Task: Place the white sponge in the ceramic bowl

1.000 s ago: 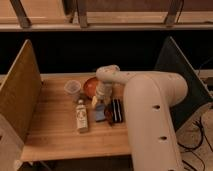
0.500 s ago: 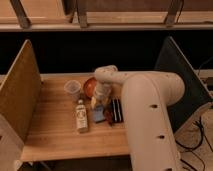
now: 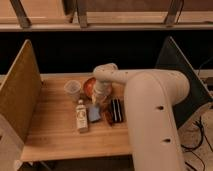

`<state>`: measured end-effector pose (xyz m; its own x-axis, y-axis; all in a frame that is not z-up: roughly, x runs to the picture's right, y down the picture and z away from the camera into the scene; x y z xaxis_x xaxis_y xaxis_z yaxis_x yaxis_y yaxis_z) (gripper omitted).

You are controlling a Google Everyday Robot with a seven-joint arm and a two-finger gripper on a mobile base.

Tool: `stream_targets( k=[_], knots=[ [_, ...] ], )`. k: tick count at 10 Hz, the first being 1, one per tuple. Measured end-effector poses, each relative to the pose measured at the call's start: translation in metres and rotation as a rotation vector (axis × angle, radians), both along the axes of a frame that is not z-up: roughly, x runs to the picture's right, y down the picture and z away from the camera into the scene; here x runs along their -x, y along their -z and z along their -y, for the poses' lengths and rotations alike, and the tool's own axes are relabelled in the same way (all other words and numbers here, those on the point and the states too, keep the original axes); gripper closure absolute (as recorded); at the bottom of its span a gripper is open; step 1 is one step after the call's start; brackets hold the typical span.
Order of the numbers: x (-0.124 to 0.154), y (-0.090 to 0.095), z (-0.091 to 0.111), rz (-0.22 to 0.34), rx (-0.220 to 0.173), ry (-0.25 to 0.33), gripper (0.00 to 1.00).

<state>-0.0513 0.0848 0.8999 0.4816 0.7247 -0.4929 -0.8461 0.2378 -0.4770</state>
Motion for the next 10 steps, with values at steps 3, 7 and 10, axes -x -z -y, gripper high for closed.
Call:
stream_targets(
  k=[3,7,10],
  knots=[
    [0.006,0.033,0.038,0.019,-0.128,0.004,1.0],
    [-0.015,0.069,0.1,-0.038,-0.312,0.004,1.0],
    [-0.056,0.064,0.15,-0.116,-0.435,0.012,1.0]
  ],
)
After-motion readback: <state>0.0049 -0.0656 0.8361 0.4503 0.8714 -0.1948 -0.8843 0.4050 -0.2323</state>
